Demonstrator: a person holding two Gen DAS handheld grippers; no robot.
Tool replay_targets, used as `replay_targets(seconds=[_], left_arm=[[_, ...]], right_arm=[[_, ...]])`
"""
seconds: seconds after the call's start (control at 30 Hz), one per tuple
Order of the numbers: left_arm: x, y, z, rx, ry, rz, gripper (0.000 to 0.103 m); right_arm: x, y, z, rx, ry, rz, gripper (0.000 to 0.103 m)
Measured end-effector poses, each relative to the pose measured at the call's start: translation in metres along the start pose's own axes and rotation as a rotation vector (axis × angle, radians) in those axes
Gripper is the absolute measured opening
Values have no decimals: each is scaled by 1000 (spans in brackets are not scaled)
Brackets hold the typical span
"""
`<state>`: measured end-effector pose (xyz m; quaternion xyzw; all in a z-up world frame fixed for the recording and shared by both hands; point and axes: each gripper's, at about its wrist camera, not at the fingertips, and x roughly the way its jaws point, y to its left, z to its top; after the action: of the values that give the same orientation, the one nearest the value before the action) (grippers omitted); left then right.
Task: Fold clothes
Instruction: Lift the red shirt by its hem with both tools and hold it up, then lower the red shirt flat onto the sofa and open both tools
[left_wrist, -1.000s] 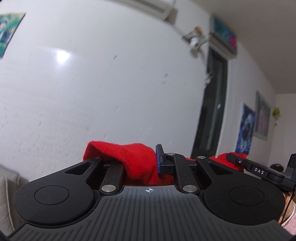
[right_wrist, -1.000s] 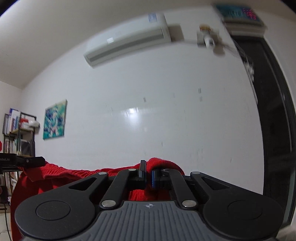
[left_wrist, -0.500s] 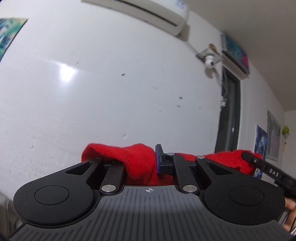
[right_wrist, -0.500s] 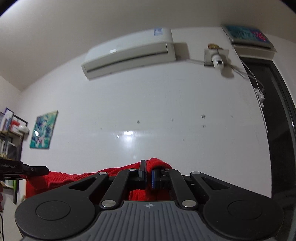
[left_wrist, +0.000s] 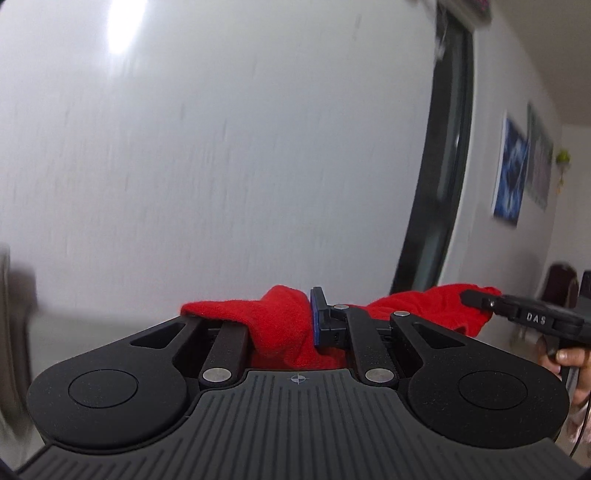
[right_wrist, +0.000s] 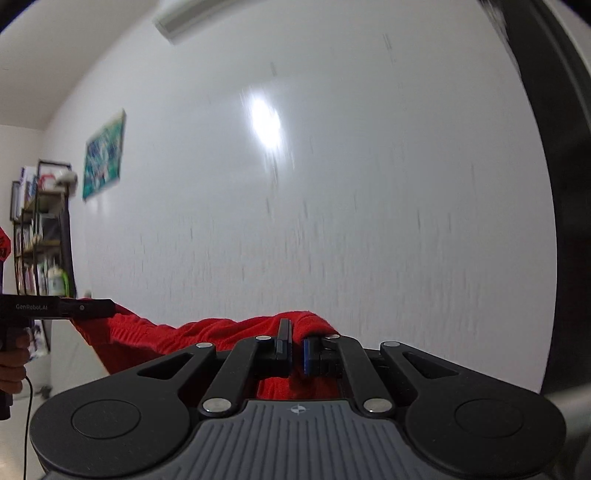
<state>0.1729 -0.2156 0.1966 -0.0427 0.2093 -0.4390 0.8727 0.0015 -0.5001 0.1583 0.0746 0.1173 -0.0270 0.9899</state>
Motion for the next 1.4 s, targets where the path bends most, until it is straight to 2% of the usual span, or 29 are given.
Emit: replay_targets(seconds=[0.03,0.13,0.2,0.23,0.3,0.37,0.4,0.47,0.53,0.63,0.77,0.83,0.93,1.0,1.07,1.1,1.23,1.27,1.3,1.33,1.4], left_arm=[[13,5,-38,-23,75,10,14],[48,16,-148,-102,289,53,14],[67,22,-218,-157,434,93,14],[72,22,-250,-173,504,114,14],[82,22,-304,-209,637,150,14],[84,17,-345,-251,738,168,14],[82,18,-354,-260,756,167,14],[79,19,-362,-271,767,162,14],[78,25,-351,-312,723,143,14],[71,32,-324,-349,620,117,14],[52,29,-296,-333,518,89,14],[46,32,-309,-338,553,97,14],[44,32,-336,-369,658,130,14],[40,29,-378,-385,801,200,13],[29,23,-407,-394,880,241,13],[22,18,-415,-395,891,254,13],[14,13,-421,-383,895,301,17],[13,12,-422,-380,896,314,27],[12,11,-423,-376,896,327,28],[11,10,-424,-371,898,340,28],[8,1,-430,-334,902,344,42]], right_arm=[[4,-4,-23,15,51,-12,5],[18,-18,-128,107,276,-70,5],[25,-22,-203,170,457,-123,5],[26,-22,-227,196,518,-142,5],[27,-20,-286,252,684,-193,5],[25,-15,-319,288,787,-239,5],[23,-14,-334,306,829,-259,5],[19,-12,-340,331,842,-266,5],[16,-12,-335,340,816,-259,5],[13,-10,-302,325,706,-236,5],[2,-1,-260,296,559,-211,5],[-2,1,-254,269,545,-213,5],[-3,6,-286,285,659,-234,5],[-4,11,-325,314,806,-245,4],[-11,22,-355,319,915,-249,4],[-16,27,-366,314,954,-252,4],[-28,39,-363,298,953,-246,6],[-25,40,-364,283,968,-254,16],[-22,41,-365,269,982,-261,31],[-19,42,-366,253,997,-269,32],[-16,47,-367,211,1019,-280,33]])
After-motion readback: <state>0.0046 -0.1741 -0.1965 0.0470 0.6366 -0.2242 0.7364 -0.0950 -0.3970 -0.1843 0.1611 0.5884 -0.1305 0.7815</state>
